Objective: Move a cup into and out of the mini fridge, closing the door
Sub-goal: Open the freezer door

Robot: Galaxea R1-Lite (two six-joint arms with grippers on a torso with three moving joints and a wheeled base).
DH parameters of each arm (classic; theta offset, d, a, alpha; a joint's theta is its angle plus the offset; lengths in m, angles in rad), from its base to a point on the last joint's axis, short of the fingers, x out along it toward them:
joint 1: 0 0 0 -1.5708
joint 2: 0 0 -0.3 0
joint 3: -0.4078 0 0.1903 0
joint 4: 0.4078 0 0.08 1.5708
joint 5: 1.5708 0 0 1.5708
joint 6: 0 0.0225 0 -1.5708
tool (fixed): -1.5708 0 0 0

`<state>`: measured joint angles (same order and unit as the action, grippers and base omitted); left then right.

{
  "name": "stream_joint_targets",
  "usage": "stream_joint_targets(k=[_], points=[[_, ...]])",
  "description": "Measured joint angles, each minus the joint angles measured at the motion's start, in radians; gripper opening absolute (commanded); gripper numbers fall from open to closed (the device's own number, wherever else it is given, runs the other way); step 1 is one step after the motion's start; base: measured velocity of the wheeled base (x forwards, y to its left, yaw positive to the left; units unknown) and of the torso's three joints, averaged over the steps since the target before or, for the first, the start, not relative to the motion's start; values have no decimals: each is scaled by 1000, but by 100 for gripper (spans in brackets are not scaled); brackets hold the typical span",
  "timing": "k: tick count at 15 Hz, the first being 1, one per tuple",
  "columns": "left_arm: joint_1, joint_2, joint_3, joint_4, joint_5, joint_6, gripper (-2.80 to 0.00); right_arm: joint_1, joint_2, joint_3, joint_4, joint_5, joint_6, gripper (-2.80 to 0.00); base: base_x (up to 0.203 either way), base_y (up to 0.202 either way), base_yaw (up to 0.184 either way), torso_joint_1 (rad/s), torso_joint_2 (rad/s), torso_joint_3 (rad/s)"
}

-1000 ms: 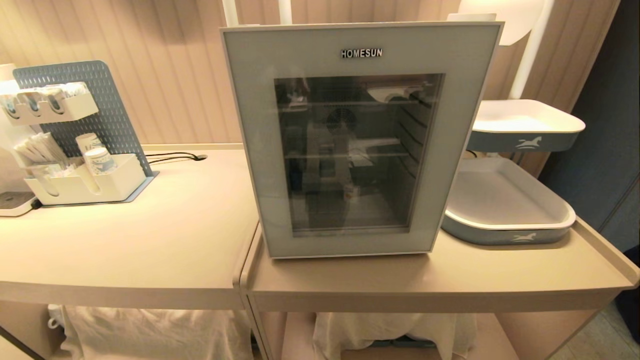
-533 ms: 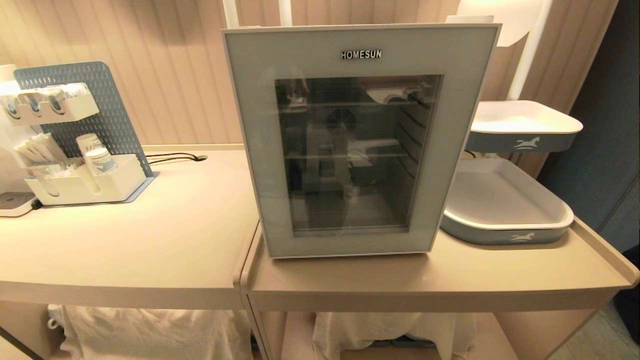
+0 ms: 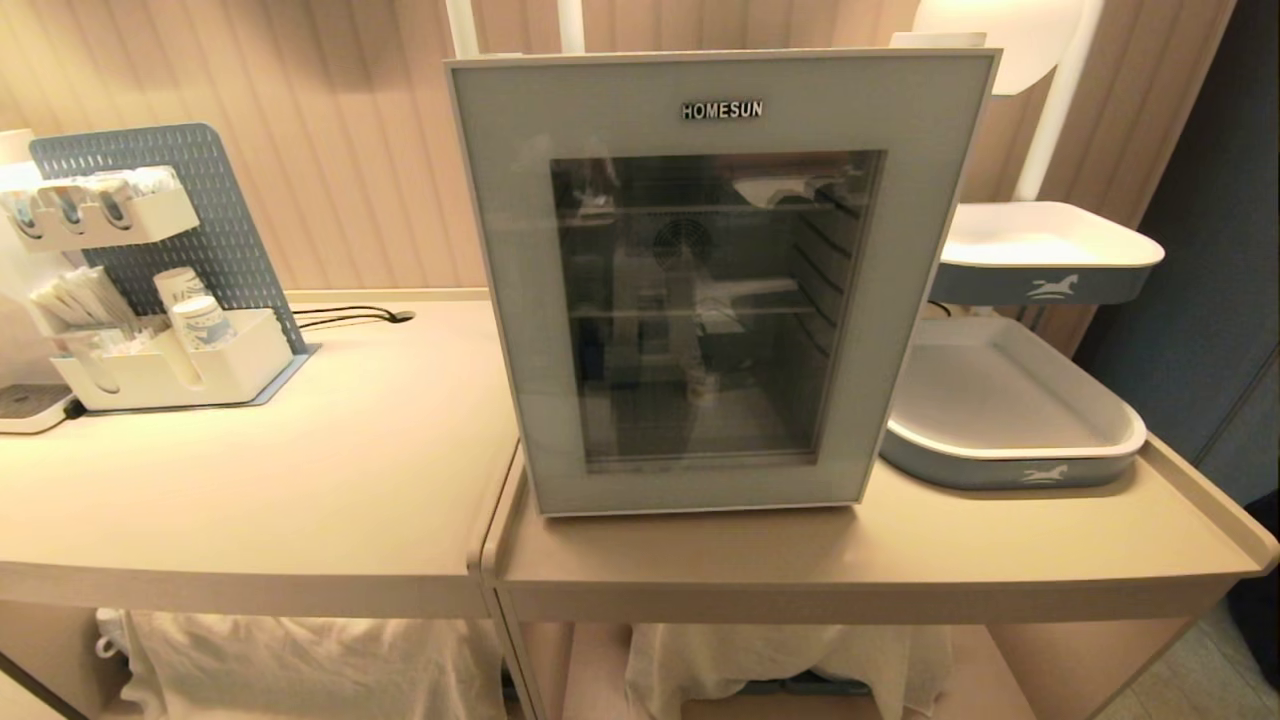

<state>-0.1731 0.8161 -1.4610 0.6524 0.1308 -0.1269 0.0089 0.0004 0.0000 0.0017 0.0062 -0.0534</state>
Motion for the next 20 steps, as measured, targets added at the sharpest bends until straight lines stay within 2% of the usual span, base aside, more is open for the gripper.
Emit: stream_joint_targets(k=[1,2,3,5,7,8,9,10,11,12,16,18,20], points=[[-6,105,-6,-11,-43,-17,-280,0,0,0,0,1,-1,-280,0,0,0,0,0,0],[4,199,-3,-43,-118,-20,-280,0,0,0,0,1,-2,-280,0,0,0,0,0,0],[32,275,22,-86,-233,-7,-280,0,0,0,0,1,-2,-280,0,0,0,0,0,0],[120,389,137,-222,-537,61,-280,0,0,0,0,0,-2,-280,0,0,0,0,0,0],[230,489,278,-409,-847,139,-280,0,0,0,0,0,-2,-280,0,0,0,0,0,0],[276,540,336,-520,-998,171,0,0,0,0,0,0,-2,-280,0,0,0,0,0,0],[309,591,380,-623,-1125,206,0,0,0,0,0,0,-2,-280,0,0,0,0,0,0],[326,634,402,-707,-1207,231,0,0,0,0,0,0,-2,-280,0,0,0,0,0,0],[337,683,417,-781,-1261,247,0,0,0,0,0,0,-2,-280,0,0,0,0,0,0],[341,727,423,-836,-1279,254,0,0,0,0,0,0,0,-280,0,0,0,0,0,0],[287,891,408,-1045,-1284,257,0,0,0,0,0,-2,3,-280,0,0,0,0,0,0],[249,949,396,-1146,-1282,230,0,0,0,0,1,-4,7,-280,0,0,0,0,0,0],[211,999,372,-1170,-1282,195,0,0,0,0,3,-5,6,-280,0,0,0,0,0,0]])
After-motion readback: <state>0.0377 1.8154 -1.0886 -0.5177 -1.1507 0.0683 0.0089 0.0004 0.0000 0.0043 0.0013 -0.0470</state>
